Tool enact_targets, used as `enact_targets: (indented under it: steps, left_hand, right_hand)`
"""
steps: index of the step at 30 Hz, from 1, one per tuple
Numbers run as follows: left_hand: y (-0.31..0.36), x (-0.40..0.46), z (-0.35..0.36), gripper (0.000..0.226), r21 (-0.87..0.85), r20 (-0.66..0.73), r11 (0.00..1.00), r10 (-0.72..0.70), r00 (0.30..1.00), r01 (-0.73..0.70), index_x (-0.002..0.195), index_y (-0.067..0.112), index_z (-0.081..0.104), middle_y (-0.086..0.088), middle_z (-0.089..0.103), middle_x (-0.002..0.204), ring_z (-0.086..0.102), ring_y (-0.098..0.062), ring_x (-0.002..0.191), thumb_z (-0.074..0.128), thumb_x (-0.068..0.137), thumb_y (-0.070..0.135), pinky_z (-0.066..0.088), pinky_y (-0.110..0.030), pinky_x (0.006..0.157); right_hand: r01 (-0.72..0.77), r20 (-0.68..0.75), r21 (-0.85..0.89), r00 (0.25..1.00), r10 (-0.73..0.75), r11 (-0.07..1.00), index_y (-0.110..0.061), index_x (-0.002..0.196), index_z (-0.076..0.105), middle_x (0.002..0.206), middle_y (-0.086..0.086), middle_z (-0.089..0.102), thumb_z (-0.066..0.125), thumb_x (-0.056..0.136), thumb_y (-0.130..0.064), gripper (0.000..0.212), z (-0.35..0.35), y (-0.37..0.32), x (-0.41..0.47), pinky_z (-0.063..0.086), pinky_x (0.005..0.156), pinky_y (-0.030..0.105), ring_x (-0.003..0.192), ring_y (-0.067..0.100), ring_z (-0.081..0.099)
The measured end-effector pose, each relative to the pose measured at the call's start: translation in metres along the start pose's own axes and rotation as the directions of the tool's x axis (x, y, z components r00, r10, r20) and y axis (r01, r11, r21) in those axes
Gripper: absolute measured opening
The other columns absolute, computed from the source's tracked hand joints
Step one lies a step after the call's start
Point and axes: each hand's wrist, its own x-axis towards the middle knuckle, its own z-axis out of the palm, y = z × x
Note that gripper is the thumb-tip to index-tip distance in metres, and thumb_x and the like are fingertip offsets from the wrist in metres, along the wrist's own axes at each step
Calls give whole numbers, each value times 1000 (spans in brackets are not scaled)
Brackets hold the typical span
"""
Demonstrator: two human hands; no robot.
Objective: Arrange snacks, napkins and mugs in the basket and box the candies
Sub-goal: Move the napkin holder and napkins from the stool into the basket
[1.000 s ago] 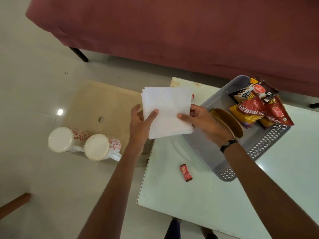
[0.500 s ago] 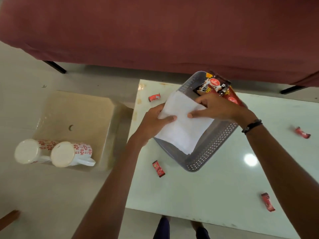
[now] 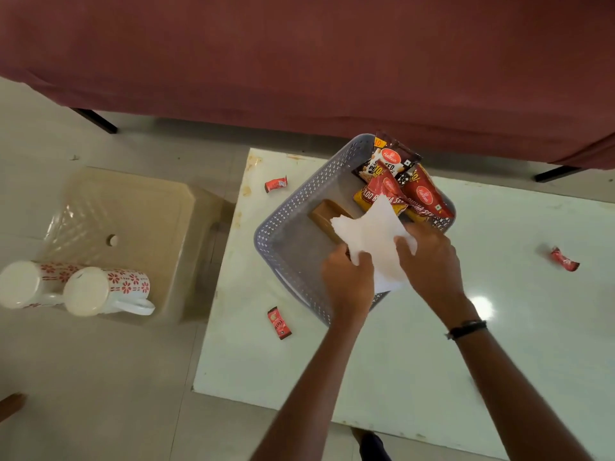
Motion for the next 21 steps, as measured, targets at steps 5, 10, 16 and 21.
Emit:
enact_targets:
  steps: [5,10,16,21]
  left_hand:
    - [4,9,2,23,136,-86,987,94,992,-82,64,-2,59,-3,48,50,40,-9,37,55,83,10,29,-11,34]
    - [4,27,-1,32,161,-142,986,54,988,-31,55,4,50,5,36,40,31,-4,33,52,85,12,27,-12,31]
    - [-4,47,2,26,151,-152,988,-9,988,32,71,-5,69,-15,71,65,66,-23,52,58,83,15,54,-25,48]
    - [-7,53,6,22,189,-189,982,25,982,11,68,1,69,-12,70,62,68,-24,55,60,80,16,60,-38,56]
  right_hand:
    - [150,-189,-60,969,-158,987,-9,99,68,94,12,72,72,80,-14,20,10,-8,7,54,65,32,85,28,68]
    - [290,-168,-80,939,-299,954,-12,93,71,87,6,71,65,78,-4,18,29,-21,31,56,53,30,75,23,67]
    - [367,-114,-117,918,-379,923,-11,92,66,88,6,71,66,80,-11,12,52,-20,43,54,52,28,79,22,66]
    - [482,-158,-146,851,-502,864,-9,91,67,85,6,70,57,87,-16,12,51,-17,35,51,53,26,74,20,66]
